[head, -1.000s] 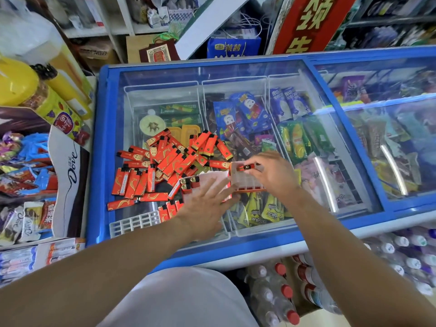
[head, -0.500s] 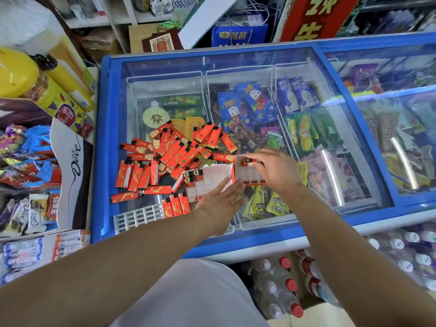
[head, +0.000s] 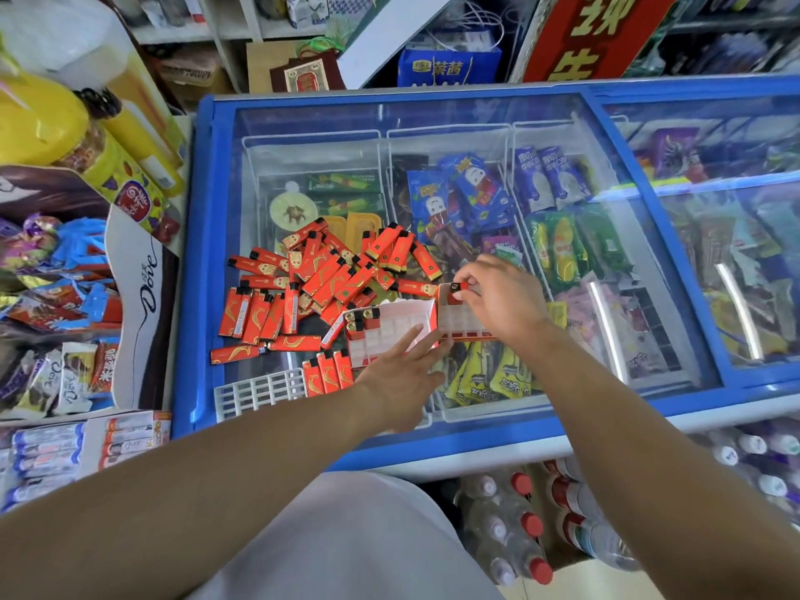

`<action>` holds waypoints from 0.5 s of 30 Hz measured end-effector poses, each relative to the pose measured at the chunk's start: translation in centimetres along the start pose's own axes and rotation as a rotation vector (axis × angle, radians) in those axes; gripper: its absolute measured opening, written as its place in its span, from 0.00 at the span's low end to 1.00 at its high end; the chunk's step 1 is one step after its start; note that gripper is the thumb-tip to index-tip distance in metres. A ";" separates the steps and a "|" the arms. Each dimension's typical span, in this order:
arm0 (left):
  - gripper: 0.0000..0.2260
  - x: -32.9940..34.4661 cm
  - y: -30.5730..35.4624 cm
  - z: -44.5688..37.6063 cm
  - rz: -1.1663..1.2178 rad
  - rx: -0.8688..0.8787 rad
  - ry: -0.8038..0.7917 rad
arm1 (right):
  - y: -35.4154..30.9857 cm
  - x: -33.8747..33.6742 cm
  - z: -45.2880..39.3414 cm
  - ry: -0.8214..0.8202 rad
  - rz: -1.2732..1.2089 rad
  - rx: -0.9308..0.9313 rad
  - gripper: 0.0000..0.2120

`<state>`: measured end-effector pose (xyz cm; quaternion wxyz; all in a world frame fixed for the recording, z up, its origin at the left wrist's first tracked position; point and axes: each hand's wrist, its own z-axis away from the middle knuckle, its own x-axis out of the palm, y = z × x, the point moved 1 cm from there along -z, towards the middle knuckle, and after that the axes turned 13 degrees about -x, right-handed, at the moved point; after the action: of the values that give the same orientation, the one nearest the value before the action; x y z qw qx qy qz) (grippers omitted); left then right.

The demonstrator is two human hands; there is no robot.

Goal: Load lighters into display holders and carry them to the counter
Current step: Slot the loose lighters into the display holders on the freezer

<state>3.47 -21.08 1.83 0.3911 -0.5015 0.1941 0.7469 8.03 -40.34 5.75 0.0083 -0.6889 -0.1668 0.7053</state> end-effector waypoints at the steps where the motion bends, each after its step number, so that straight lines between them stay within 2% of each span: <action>1: 0.29 0.1 -0.4 0.7 0.061 -0.005 0.028 | 0.0 0.0 0.2 0.001 -0.020 0.005 0.08; 4: 0.29 0.8 -2.2 3.5 0.292 -0.067 0.159 | 0.0 0.0 0.9 0.002 -0.063 0.034 0.08; 6: 0.29 1.6 -4.1 5.5 0.433 -0.190 0.316 | -0.2 -0.1 1.5 0.039 -0.054 0.034 0.09; 8: 0.31 2.6 -6.1 7.0 0.547 -0.360 0.390 | -0.7 -0.4 1.9 0.071 -0.069 0.011 0.09; 11: 0.37 4.0 -8.5 8.0 0.603 -0.523 0.321 | -2.2 -1.1 2.0 0.038 -0.157 -0.023 0.12; 15: 0.39 4.2 -9.3 7.7 0.662 -0.534 0.281 | -4.7 -2.2 1.1 0.031 -0.348 -0.074 0.11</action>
<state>5.31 -8.44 2.22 -0.0425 -0.5924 0.1961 0.7803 6.02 -36.72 9.02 0.1074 -0.6602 -0.3094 0.6759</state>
